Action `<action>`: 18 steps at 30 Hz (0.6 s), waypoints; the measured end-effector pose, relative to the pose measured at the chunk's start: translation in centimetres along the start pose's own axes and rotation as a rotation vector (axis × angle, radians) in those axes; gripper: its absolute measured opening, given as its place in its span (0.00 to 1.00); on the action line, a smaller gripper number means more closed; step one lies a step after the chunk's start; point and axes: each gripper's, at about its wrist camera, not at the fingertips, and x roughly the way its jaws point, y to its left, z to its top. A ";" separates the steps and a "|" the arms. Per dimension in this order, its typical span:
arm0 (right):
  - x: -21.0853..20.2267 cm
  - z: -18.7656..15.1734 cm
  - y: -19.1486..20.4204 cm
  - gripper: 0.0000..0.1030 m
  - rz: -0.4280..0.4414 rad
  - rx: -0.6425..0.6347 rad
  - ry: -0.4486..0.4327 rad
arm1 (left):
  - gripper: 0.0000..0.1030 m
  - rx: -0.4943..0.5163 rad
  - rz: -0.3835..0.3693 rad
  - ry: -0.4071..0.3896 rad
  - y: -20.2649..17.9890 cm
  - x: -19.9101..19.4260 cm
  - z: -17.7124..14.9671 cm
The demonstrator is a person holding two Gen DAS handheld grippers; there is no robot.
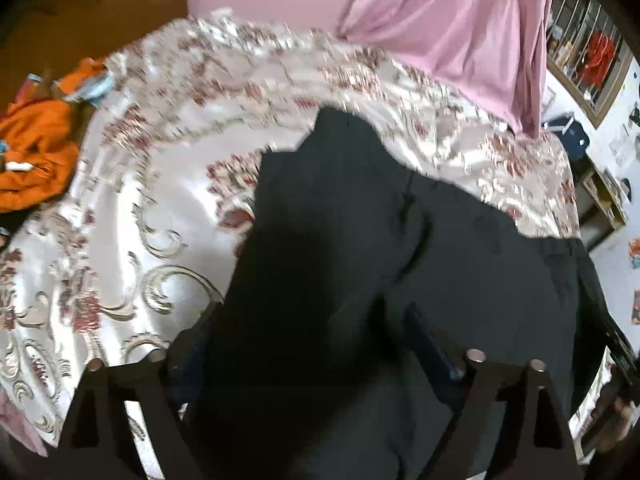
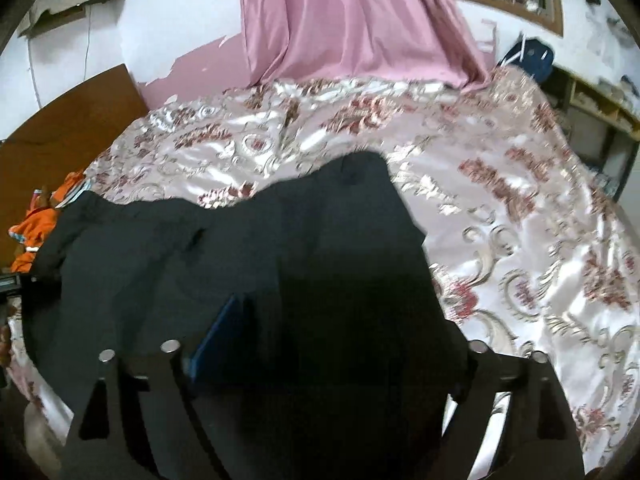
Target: Fold large clothes
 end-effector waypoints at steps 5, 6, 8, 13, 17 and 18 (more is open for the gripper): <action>-3.8 0.2 1.5 0.91 -0.042 -0.065 -0.110 | 1.00 0.010 -0.010 -0.138 -0.8 -3.6 -0.7; -4.7 0.2 1.9 0.92 -0.046 -0.082 -0.132 | 1.00 0.022 -0.013 -0.154 -1.2 -4.4 -1.0; -6.2 0.4 2.9 0.94 -0.050 -0.106 -0.168 | 1.00 0.041 -0.006 -0.185 -1.8 -5.7 -1.4; -10.9 0.2 5.3 0.96 -0.025 -0.131 -0.265 | 1.00 0.070 -0.018 -0.285 -3.3 -9.8 -3.1; -13.9 -0.5 6.6 0.97 0.006 -0.125 -0.315 | 1.00 0.110 -0.057 -0.332 -4.3 -13.0 -4.6; -14.5 -0.8 6.9 0.97 0.012 -0.122 -0.324 | 1.00 0.125 -0.066 -0.338 -4.7 -13.5 -4.9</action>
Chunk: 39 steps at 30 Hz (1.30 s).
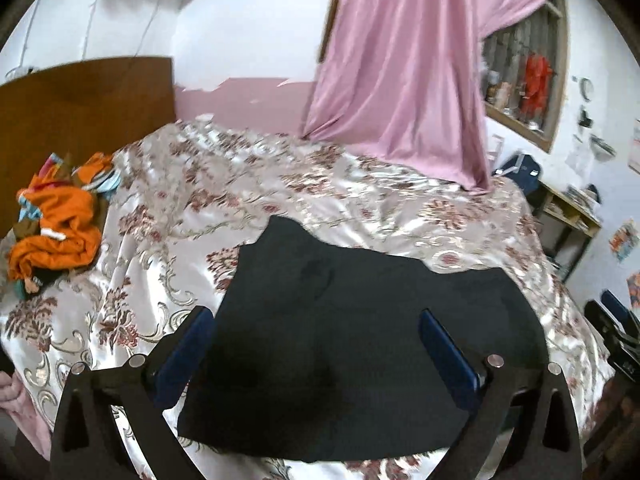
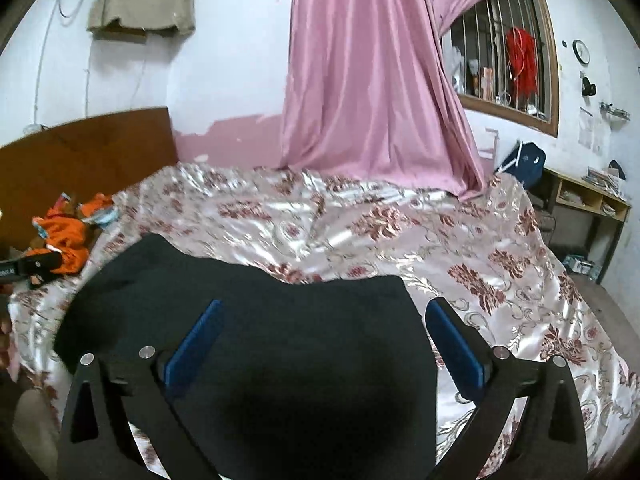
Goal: Fold large clothes
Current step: 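Release the folded black jacket and pull both grippers back from it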
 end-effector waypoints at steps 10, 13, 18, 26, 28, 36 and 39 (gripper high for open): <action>-7.5 -1.7 2.4 0.97 0.009 0.003 -0.114 | 1.00 0.072 -0.009 -0.092 -2.7 -6.4 -2.4; -9.4 -2.5 2.8 0.97 0.001 0.025 -0.140 | 1.00 0.032 -0.025 -0.105 -2.6 -7.6 -3.5; -12.0 -4.0 3.7 0.97 -0.015 0.039 -0.193 | 1.00 0.027 -0.020 -0.118 -2.7 -9.1 -5.3; -14.2 -6.7 5.8 0.97 -0.012 0.000 -0.249 | 1.00 0.130 0.069 -0.169 -4.1 -10.5 -9.5; -14.2 -7.4 6.3 0.97 -0.013 -0.016 -0.243 | 1.00 0.134 0.058 -0.181 -4.2 -10.8 -10.4; -14.5 -10.1 7.0 0.97 -0.004 -0.032 -0.220 | 1.00 0.118 0.025 -0.213 -4.5 -11.3 -13.1; -14.2 -11.1 6.9 0.97 -0.009 -0.022 -0.205 | 1.00 0.113 0.014 -0.216 -4.6 -11.2 -14.1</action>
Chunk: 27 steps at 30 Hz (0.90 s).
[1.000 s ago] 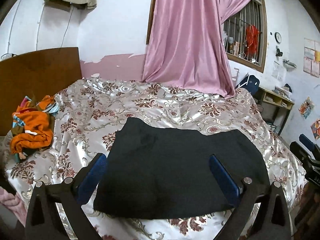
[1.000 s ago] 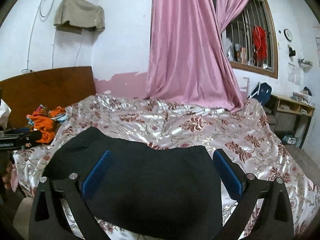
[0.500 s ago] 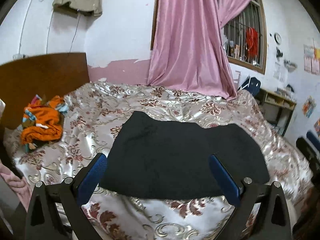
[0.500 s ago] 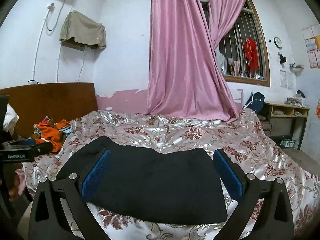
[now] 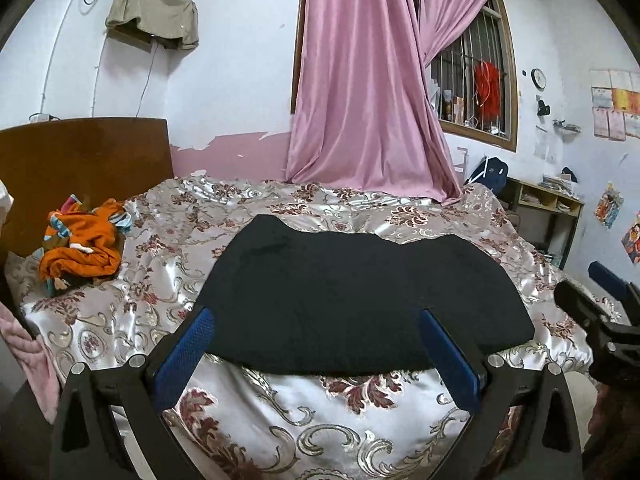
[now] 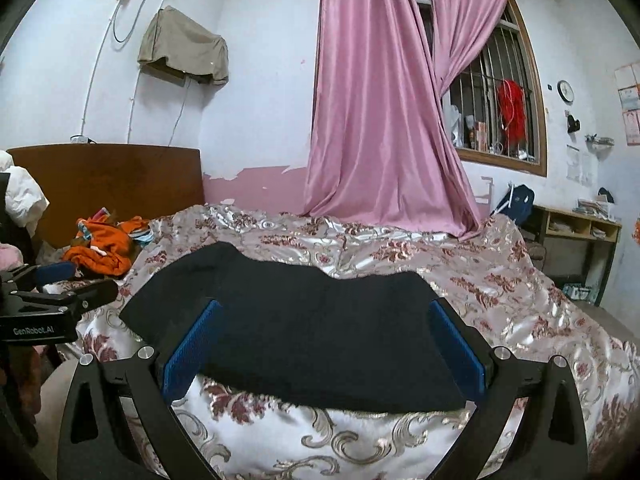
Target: Fold large clothes
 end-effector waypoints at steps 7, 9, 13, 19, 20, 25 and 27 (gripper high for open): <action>0.4 -2.1 -0.4 0.97 -0.012 -0.001 0.040 | 1.00 -0.007 0.001 0.018 -0.2 0.7 -2.5; 0.6 -2.6 -0.6 0.97 -0.012 -0.002 0.052 | 1.00 -0.006 0.008 0.018 -0.3 0.9 -3.0; 0.9 -3.7 -0.7 0.97 -0.009 -0.005 0.071 | 1.00 0.008 0.022 0.009 -0.5 1.1 -4.1; 1.2 -4.7 -0.8 0.97 -0.002 0.001 0.061 | 1.00 0.023 0.027 0.002 -0.6 1.3 -4.7; 1.3 -4.8 -0.7 0.97 -0.003 0.001 0.062 | 1.00 0.021 0.026 0.003 -0.5 1.4 -4.8; 1.9 -5.1 -0.4 0.97 0.006 -0.005 0.086 | 1.00 0.020 0.030 0.002 -0.5 1.3 -4.8; 2.0 -5.2 -0.3 0.98 0.009 -0.007 0.089 | 1.00 0.026 0.031 0.006 -0.6 1.3 -4.9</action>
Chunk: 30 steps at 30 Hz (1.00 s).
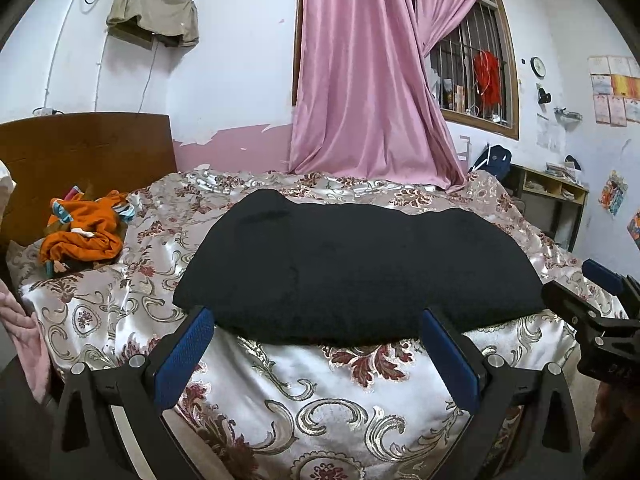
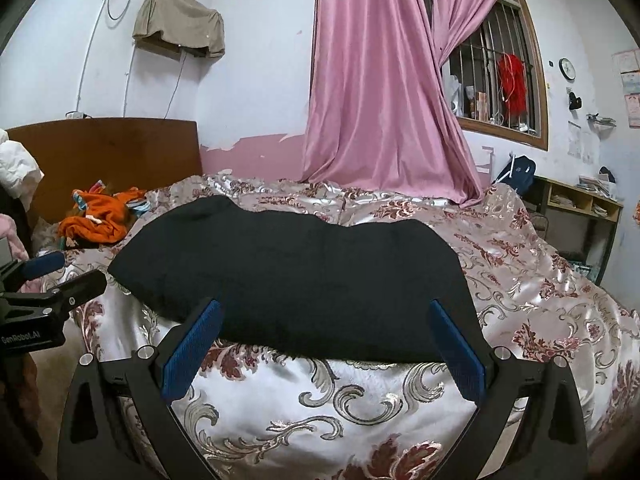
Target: Fold large clothes
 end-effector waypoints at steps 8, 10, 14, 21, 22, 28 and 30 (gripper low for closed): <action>0.1 0.1 0.1 0.97 -0.003 0.006 0.003 | 1.00 0.012 0.004 0.014 -0.2 0.3 -0.2; 0.1 0.1 0.1 0.97 -0.005 0.009 0.005 | 1.00 0.014 0.003 0.019 -0.1 0.4 -0.2; 0.1 0.0 0.1 0.97 -0.003 0.010 0.005 | 1.00 0.017 0.000 0.026 -0.2 0.6 -0.3; 0.2 0.0 0.2 0.97 0.000 0.009 0.007 | 1.00 0.030 -0.001 0.028 -0.4 0.6 -0.3; 0.3 0.0 0.3 0.97 0.000 0.010 0.007 | 1.00 0.030 -0.002 0.028 -0.4 0.6 -0.3; 0.3 -0.1 0.2 0.97 -0.002 0.011 0.008 | 1.00 0.031 -0.001 0.028 -0.4 0.6 -0.3; 0.3 -0.1 0.2 0.97 -0.002 0.010 0.008 | 1.00 0.031 -0.002 0.028 -0.4 0.6 -0.3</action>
